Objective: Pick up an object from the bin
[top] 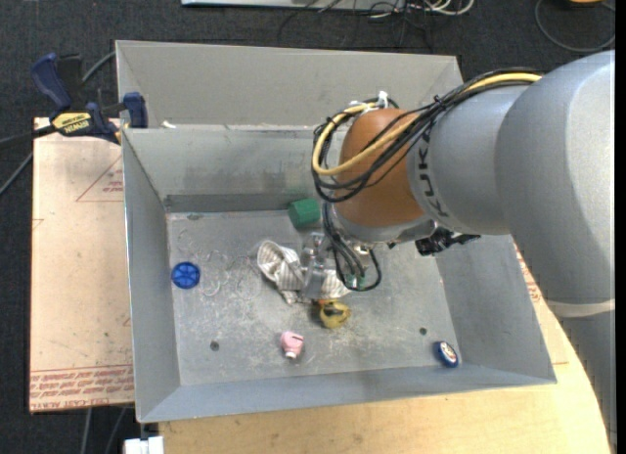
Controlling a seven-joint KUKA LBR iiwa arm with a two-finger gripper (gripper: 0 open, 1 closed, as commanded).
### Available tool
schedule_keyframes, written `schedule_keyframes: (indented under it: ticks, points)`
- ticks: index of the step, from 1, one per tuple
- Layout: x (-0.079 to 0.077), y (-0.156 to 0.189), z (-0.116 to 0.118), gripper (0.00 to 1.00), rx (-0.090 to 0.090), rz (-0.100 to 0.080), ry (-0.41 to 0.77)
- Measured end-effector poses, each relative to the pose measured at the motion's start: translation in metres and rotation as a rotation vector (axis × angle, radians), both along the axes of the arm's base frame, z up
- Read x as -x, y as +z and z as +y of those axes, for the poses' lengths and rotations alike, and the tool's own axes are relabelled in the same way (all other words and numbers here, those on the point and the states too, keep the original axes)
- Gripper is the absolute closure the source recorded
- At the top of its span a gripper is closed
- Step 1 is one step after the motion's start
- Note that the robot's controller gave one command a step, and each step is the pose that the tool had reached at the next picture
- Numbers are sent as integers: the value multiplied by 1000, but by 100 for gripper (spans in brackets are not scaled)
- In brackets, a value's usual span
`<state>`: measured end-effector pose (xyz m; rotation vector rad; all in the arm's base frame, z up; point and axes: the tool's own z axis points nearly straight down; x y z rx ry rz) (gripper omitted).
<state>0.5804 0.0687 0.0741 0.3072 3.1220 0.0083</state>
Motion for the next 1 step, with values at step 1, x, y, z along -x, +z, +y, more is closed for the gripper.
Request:
schedule_keyframes:
  ticks: [1]
  points:
    - [0,6,0,100,0,1,0]
